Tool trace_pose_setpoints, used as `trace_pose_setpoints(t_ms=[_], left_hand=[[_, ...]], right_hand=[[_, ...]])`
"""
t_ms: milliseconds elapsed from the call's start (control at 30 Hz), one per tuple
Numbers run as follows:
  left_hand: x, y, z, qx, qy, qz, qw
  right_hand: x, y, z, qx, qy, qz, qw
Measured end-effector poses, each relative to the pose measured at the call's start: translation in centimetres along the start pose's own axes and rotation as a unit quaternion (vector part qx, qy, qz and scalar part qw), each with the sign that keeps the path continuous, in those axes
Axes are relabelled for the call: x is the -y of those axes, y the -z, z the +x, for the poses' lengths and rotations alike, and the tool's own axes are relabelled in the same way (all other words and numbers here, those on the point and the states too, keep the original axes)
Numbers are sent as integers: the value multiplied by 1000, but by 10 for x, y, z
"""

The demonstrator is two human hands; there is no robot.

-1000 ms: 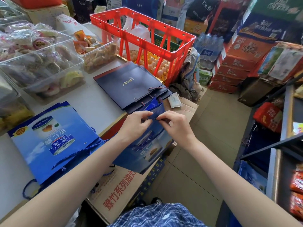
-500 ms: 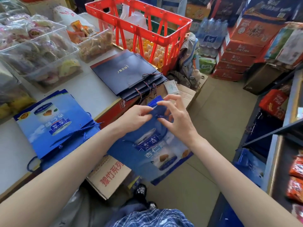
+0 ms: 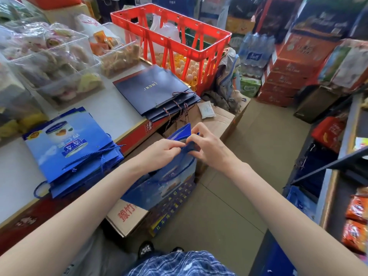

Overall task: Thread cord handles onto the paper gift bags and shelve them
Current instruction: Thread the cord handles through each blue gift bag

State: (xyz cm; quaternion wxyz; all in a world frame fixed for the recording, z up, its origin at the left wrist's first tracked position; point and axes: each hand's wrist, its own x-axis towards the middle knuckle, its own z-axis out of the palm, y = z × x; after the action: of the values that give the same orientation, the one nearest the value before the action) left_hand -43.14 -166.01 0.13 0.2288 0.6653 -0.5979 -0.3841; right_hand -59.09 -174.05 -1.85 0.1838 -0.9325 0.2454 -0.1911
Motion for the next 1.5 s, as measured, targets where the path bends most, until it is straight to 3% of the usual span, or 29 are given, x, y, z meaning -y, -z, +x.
trace_pose_setpoints(t_ms=[100,267,467,700,900,1000,1367,1500], left_hand=[[6,3,-4,-10,1,-20,1000],[23,9,-2,-116,-32,6,993],[49,36,-1,-179,-27,62,982],[84,93,13,-156,-24,16,987],[107,134,31,-60,-72,-2,996],[115,136,40,-73,-73,45,994],[121,136,48,-98,-30,28,994],[128,141,48,-100,12,-44,994]], right_hand=[[3,-4,1,6,10,9,1000],[11,-10,21,8,18,13,1000],[30,-18,59,37,14,18,999],[44,-37,117,60,2,-30,998],[52,-52,151,48,-24,-38,998],[52,-61,157,52,-39,-41,997],[40,-69,167,76,-20,-8,997],[25,-66,160,100,-25,-21,994]])
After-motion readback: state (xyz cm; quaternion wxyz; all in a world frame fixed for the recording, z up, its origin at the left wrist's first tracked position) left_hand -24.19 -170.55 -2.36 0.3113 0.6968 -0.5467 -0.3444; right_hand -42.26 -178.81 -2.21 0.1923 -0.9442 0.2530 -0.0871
